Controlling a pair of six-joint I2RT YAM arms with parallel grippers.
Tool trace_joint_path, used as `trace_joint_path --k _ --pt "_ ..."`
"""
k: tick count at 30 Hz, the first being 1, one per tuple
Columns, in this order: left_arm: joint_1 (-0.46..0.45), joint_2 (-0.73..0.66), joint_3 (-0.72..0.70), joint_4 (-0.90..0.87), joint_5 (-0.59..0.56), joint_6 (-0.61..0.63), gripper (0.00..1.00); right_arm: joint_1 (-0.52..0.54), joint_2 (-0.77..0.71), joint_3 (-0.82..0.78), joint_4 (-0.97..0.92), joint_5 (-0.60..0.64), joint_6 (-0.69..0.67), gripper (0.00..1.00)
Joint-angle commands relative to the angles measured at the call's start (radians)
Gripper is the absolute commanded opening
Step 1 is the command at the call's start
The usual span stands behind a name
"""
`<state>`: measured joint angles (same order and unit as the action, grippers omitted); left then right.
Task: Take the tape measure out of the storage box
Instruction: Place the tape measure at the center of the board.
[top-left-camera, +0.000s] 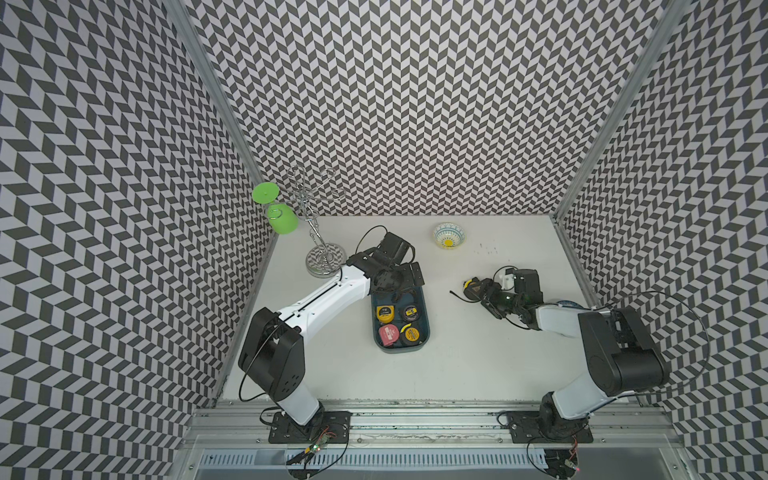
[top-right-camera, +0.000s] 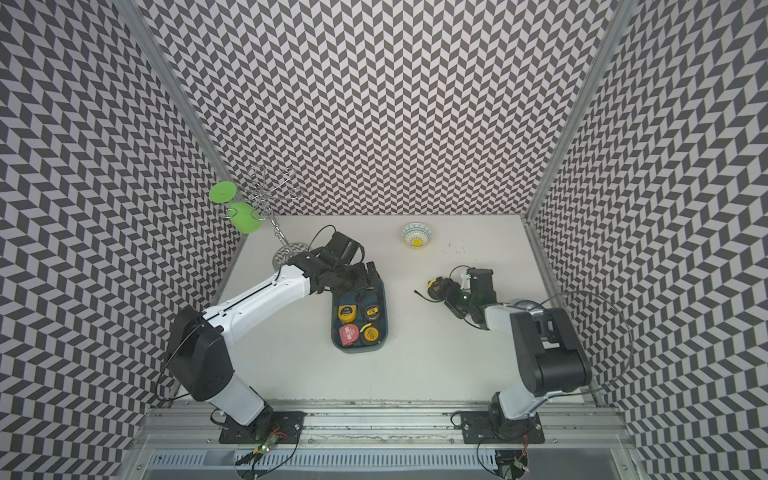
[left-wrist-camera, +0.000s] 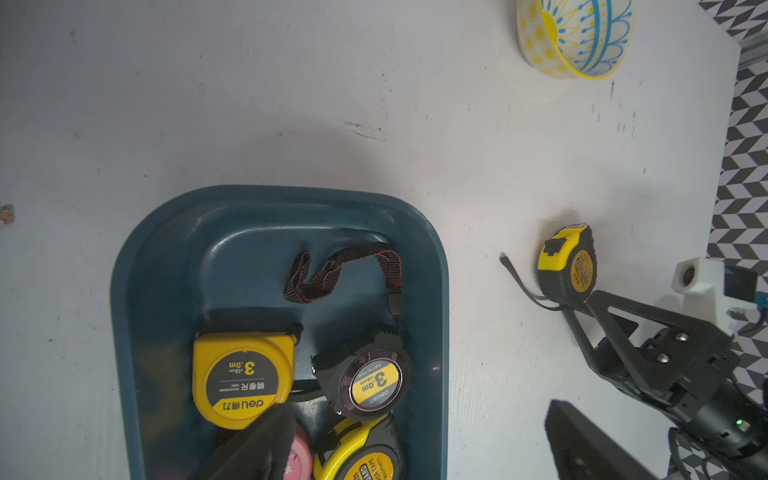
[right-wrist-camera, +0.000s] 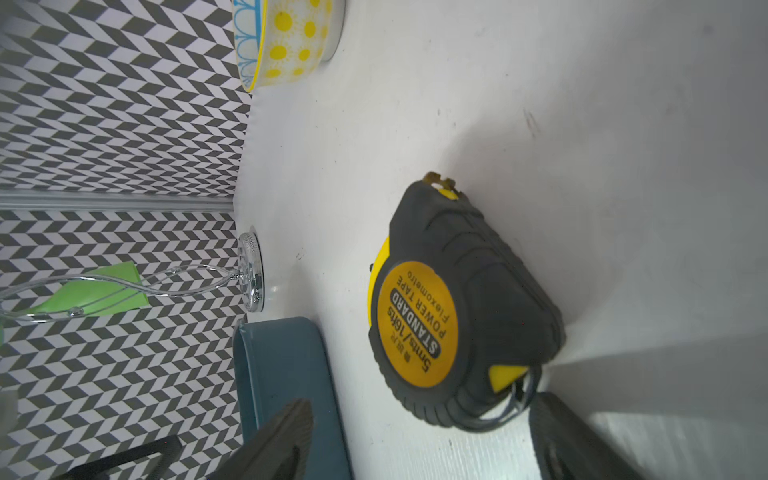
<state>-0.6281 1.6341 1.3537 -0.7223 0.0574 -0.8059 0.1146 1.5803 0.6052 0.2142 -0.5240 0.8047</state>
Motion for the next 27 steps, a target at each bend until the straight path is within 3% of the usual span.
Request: trace_joint_path --k 1,5,15,27 --pt "-0.012 -0.001 -0.008 -0.030 0.010 0.029 1.00 -0.001 -0.056 0.019 -0.074 0.033 -0.038 0.94" --pt "-0.034 0.020 -0.006 -0.049 0.007 0.032 1.00 -0.002 -0.112 0.028 -0.134 0.061 -0.062 1.00" --pt "-0.048 0.069 -0.019 -0.098 0.029 -0.029 1.00 -0.003 -0.236 0.072 -0.241 0.090 -0.096 1.00" --pt "-0.052 0.134 -0.011 -0.142 0.048 -0.101 0.99 -0.002 -0.266 0.080 -0.272 0.101 -0.116 0.99"
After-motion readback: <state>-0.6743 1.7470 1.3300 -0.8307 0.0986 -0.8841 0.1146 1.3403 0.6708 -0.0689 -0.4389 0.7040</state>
